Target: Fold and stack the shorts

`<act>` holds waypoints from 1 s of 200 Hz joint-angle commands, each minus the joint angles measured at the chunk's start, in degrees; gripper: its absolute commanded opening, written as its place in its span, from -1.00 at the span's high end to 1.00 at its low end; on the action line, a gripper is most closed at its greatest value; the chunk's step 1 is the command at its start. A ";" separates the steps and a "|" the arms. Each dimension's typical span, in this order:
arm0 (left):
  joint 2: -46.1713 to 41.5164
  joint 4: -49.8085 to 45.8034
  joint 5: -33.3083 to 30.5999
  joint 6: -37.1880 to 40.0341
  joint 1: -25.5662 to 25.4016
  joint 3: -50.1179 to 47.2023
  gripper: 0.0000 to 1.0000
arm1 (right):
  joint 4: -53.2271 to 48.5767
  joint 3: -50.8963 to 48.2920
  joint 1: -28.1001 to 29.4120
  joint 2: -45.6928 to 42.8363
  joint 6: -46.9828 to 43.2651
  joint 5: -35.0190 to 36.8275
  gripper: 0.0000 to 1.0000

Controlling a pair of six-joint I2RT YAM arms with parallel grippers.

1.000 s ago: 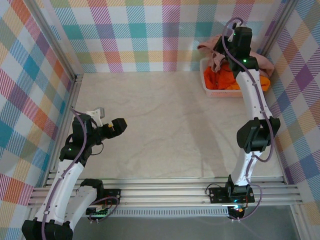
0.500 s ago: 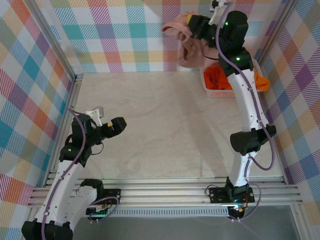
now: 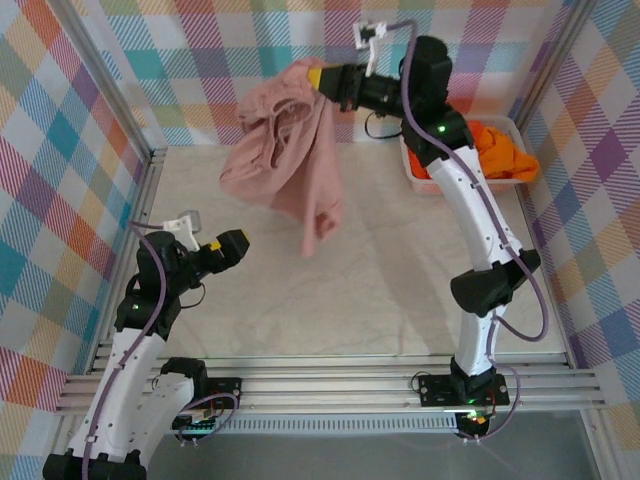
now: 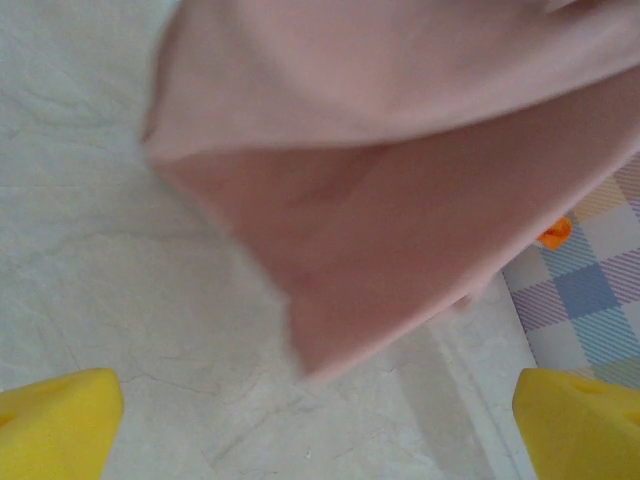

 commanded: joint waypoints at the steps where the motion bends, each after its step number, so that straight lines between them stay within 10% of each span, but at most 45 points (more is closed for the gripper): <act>1: -1.50 1.32 -1.48 -0.59 -0.50 0.04 -1.00 | 1.30 -16.66 -0.19 -7.03 -6.01 1.85 1.00; 40: -1.22 3.54 -1.68 -2.04 -0.57 -1.85 -1.00 | 5.09 -50.34 -0.30 -20.11 -11.99 11.09 1.00; 84: 1.33 5.18 -1.68 -3.62 -1.25 -2.76 -1.00 | -0.32 -71.34 -0.37 -30.02 -13.66 27.86 0.51; 119: 4.93 6.60 -2.82 -5.14 -4.12 -2.99 -1.00 | -4.65 -76.55 -0.37 -38.73 -11.11 34.03 -0.21; 200: 22.43 7.38 -2.05 -7.68 -5.89 2.83 -0.98 | -11.14 -74.90 9.71 -39.65 -12.13 44.37 -0.45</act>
